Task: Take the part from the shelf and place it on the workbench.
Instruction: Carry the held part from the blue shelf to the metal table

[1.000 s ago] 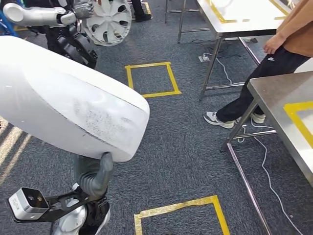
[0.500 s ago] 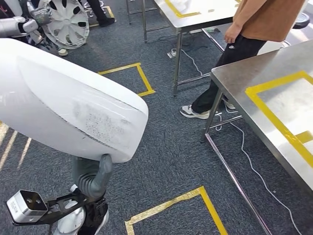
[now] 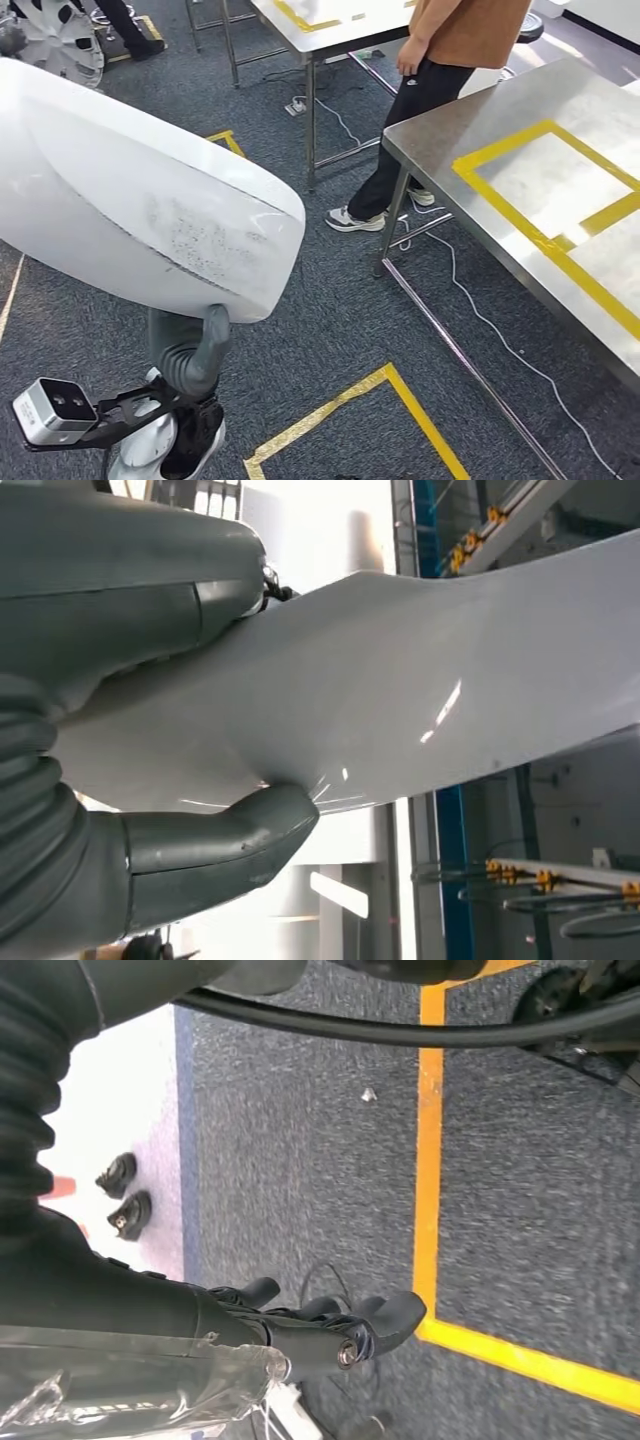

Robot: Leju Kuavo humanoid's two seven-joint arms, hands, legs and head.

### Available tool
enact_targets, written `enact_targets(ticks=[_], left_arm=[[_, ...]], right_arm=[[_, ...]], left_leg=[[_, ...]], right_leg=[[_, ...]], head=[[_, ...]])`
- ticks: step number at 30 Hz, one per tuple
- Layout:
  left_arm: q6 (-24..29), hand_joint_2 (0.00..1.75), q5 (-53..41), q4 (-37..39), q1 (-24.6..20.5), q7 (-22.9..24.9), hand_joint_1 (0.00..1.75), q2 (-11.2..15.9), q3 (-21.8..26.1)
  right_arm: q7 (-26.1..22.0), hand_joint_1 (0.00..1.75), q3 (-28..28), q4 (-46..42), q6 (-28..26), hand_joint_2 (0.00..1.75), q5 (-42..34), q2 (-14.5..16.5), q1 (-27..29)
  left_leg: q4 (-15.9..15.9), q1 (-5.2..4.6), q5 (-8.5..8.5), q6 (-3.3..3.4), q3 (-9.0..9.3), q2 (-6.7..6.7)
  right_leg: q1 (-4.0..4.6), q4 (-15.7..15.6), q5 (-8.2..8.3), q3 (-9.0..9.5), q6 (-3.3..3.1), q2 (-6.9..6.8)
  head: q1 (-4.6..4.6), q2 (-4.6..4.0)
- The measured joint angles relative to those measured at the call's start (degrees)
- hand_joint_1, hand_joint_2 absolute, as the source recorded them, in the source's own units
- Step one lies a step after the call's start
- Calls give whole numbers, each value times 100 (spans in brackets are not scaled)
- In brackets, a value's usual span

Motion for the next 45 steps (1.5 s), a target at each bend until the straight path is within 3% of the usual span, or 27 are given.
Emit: enact_targets(ticks=[2, 3, 6, 8, 10, 12, 13, 15, 17, 19, 21, 22, 23, 25, 27, 28, 29, 32, 34, 36, 38, 40, 42, 43, 44, 45], left_arm=[[1, 175, -2, 0, -9, -1, 169, 1, -23], [3, 175, -3, 0, -16, -1, 169, 1, -37], [13, 175, -11, -1, -33, -2, 169, 1, -72], [16, 175, -20, -2, -39, -2, 169, 2, -83], [20, 175, -23, -2, -41, -2, 169, 13, -84], [25, 175, -21, -2, -38, -2, 169, 30, -84], [30, 175, -16, -2, -37, -2, 169, 38, -84], [39, 175, -2, -2, -38, -2, 169, 49, -85], [44, 175, 9, -2, -43, -2, 169, 52, -86], [54, 175, 14, -2, -45, -2, 169, 52, -87], [77, 175, 15, -3, -44, -2, 169, 48, -90], [91, 175, 15, -3, -42, -2, 169, 42, -92], [101, 175, 14, -6, -39, -2, 169, 38, -93], [111, 175, 13, -11, -17, -2, 169, 34, -91], [118, 175, 13, -13, 8, -1, 169, 37, -86], [119, 175, 12, -13, 13, -1, 169, 38, -84], [118, 175, 11, -13, 15, 0, 169, 39, -84], [104, 175, 13, -14, 12, -1, 169, 38, -85], [96, 175, 19, -15, 6, -2, 169, 36, -85], [75, 175, 44, -15, -7, -2, 169, 33, -91], [38, 175, 79, -14, -37, -2, 169, 29, -108], [9, 175, 96, -10, -68, -2, 169, 31, -122], [-2, 175, 95, 1, -78, -1, 169, 40, -129], [-4, 175, 90, 8, -79, -1, 169, 44, -137], [-5, 175, 86, 13, -82, -1, 169, 45, -149], [-5, 175, 83, 15, -85, -1, 169, 46, -164]], right_arm=[[4, 0, -5, -3, -5, 175, 11, -2, -16], [4, 0, -7, -5, -7, 175, 13, -2, -29], [4, 0, -10, -5, -3, 175, 13, 2, -33], [4, 0, -15, -5, 3, 175, 14, 5, -23], [4, 0, -19, -5, 10, 175, 16, 9, -32], [7, 0, -21, -5, 18, 175, 18, 10, -34], [9, 0, -22, -5, 21, 175, 18, 10, -27], [13, 0, -23, -5, 26, 175, 19, 10, -14], [9, 0, -24, -5, 29, 175, 20, 9, -17], [4, 0, -25, -5, 28, 175, 26, 9, -14], [8, 0, -26, -6, 27, 175, 34, 8, 20], [16, 0, -26, -5, 26, 175, 35, 7, 41], [26, 0, -26, -5, 22, 175, 37, 6, 53], [42, 0, -26, -7, 13, 175, 38, 2, 52], [45, 0, -26, -8, 5, 175, 37, -2, 44], [46, 0, -27, -8, 4, 175, 36, -4, 46], [46, 0, -29, -8, 4, 175, 35, -7, 54], [45, 0, -36, -9, 10, 175, 30, -19, 59], [40, 0, -39, -11, 16, 175, 25, -26, 39], [32, 0, -42, -12, 28, 175, 20, -27, 28], [29, 0, -46, -12, 38, 175, 20, -26, 33], [29, 0, -48, -12, 42, 175, 27, -24, 24], [29, 0, -48, -12, 50, 175, 32, -23, 14], [31, 0, -48, -12, 53, 175, 33, -23, 17], [36, 0, -48, -12, 57, 175, 35, -23, 21], [40, 0, -48, -12, 59, 175, 38, -23, 25]], left_leg=[[9, -28, -45, -49, 41, 107], [14, -41, -62, -74, 55, 151], [7, -37, -95, -155, 83, 239], [206, -13, -249, -223, 8, 38], [832, -1, -571, -265, -303, -225], [1471, -1, -776, -278, -665, -290], [1557, 0, -725, -279, -740, -297], [1121, 13, -349, -275, -576, -357], [397, 65, -17, -275, -242, -641], [56, 91, 50, -237, -93, -843], [20, 82, 58, -153, -86, -749], [9, 82, 68, -108, -78, -681], [-3, 83, 75, -65, -69, -605], [-13, 59, 70, -3, -59, -442], [-12, 32, 57, 21, -56, -274], [-11, 27, 50, 24, -52, -195], [-11, 25, 40, 21, -43, -122], [-1, 2, -13, -33, 14, 62], [10, -31, -38, -85, 36, 154], [3, -34, -50, -137, 46, 245], [94, -13, -145, -204, 23, 142], [604, 1, -430, -254, -216, -134], [1346, 2, -717, -272, -618, -275], [1552, 2, -734, -272, -749, -290], [1549, 3, -636, -267, -777, -301], [1328, 8, -444, -260, -692, -328]], right_leg=[[36, -690, 233, 399, -34, -207], [53, -864, 271, 494, -58, -261], [65, -924, 276, 491, -149, -121], [34, -954, 296, 505, -205, 1], [6, -965, 305, 512, -238, 129], [-3, -964, 305, 512, -248, 277], [-8, -963, 306, 514, -247, 356], [-28, -961, 312, 520, -231, 522], [-40, -947, 321, 497, -179, 683], [-48, -954, 346, 450, -101, 816], [-72, -994, 380, 407, -25, 919], [-65, -967, 359, 382, 0, 851], [-52, -842, 277, 314, 19, 707], [-20, -220, -62, 30, 36, 306], [-20, 498, -365, -301, 48, 138], [-20, 630, -381, -350, 50, 113], [-19, 535, -293, -280, 49, 89], [-2, -553, 158, 358, 25, -176], [28, -909, 235, 552, -31, -277], [40, -923, 243, 535, -105, -157], [18, -951, 263, 542, -169, -38], [-16, -972, 281, 551, -214, 83], [-27, -972, 287, 543, -229, 223], [-29, -972, 287, 542, -229, 299], [-32, -971, 289, 544, -226, 378], [-39, -970, 294, 547, -218, 459]], head=[[-3, 0], [-7, 0], [-16, 0], [-26, 0], [-50, 0], [-63, 0], [-62, 0], [-62, 0], [-66, 0], [-72, 0], [-75, 0], [-70, 0], [-51, 0], [-21, 0], [-13, 0], [-13, 0], [-11, 0], [-10, 0], [-15, 0], [-16, 0], [-20, 1], [-41, 1], [-56, 0], [-60, 0], [-58, 0], [-59, 0]])
